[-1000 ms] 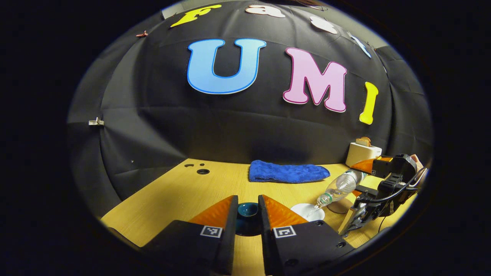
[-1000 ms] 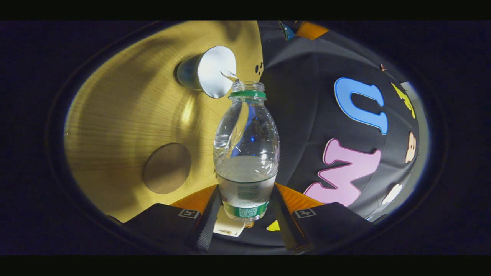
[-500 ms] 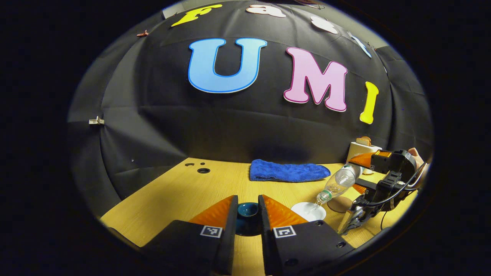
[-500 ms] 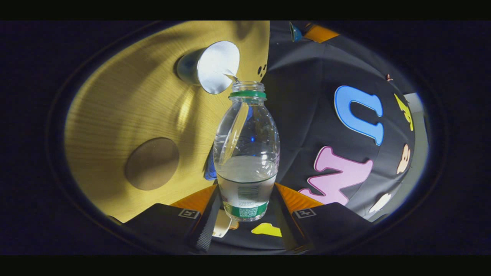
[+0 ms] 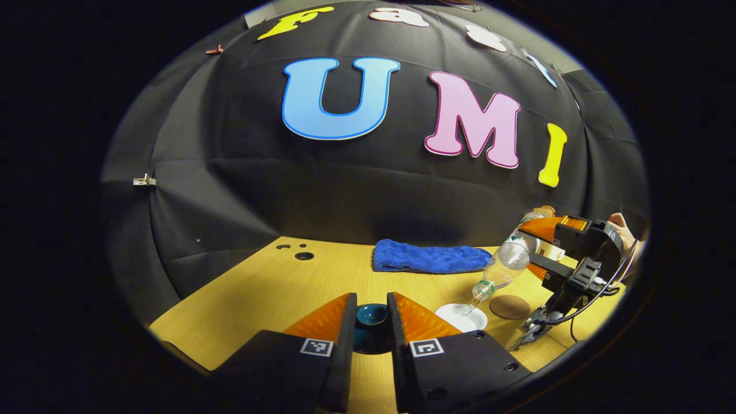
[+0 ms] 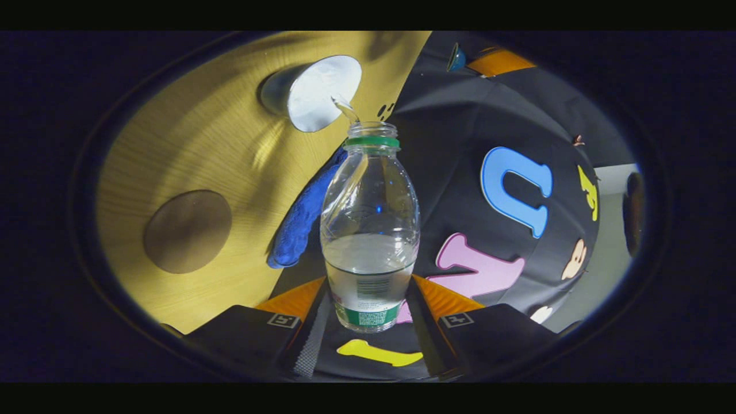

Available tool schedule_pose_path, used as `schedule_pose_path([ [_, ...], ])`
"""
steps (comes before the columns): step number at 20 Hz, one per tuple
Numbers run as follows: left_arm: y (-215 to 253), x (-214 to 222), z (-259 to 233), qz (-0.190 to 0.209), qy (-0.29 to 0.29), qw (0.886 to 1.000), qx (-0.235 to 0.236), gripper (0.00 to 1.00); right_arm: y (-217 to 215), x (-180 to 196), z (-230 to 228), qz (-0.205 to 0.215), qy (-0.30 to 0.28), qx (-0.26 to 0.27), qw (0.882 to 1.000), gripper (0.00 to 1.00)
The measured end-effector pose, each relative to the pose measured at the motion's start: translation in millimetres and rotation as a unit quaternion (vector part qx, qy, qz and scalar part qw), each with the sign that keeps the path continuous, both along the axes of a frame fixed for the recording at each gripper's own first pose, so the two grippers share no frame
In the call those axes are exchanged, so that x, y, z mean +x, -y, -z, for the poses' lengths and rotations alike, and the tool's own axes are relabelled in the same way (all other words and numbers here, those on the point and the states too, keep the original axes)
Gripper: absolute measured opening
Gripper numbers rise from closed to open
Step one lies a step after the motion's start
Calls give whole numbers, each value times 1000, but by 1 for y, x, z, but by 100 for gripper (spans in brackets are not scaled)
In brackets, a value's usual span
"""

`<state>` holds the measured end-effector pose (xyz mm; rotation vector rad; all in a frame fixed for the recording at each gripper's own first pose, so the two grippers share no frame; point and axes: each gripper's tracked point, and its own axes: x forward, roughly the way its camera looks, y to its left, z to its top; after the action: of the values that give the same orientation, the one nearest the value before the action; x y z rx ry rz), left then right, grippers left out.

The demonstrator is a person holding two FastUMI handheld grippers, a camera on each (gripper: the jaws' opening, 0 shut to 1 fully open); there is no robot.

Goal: Open the teacup lid with one hand, grasp the water bottle and pour water into the teacup with the other hand; after pouring, place the water bottle on the coaster and then close the teacup lid.

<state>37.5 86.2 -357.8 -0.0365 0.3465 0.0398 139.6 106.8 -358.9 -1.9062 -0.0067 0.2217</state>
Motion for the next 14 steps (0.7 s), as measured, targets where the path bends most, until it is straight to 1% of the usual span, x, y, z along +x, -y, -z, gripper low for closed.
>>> schedule_pose_path([
  [5,-2,-2,-2,-3,2,1000,1,34,-10,7,-21,-40,48,-30,998,73],
  [7,-4,-3,-1,-5,3,1000,1,34,-12,11,-25,-50,58,-39,996,74],
  [8,-4,-4,-1,-6,2,1000,1,34,-12,12,-26,-53,61,-41,996,73],
  [9,-5,-5,-3,-7,2,1000,1,30,-13,12,-29,-56,63,-41,996,73],
  [10,-4,-5,-3,-6,3,1000,2,34,-14,11,-28,-60,64,-39,995,73],
  [14,-3,-6,-7,-3,7,1000,8,34,-25,9,-32,-96,70,-55,991,73],
])
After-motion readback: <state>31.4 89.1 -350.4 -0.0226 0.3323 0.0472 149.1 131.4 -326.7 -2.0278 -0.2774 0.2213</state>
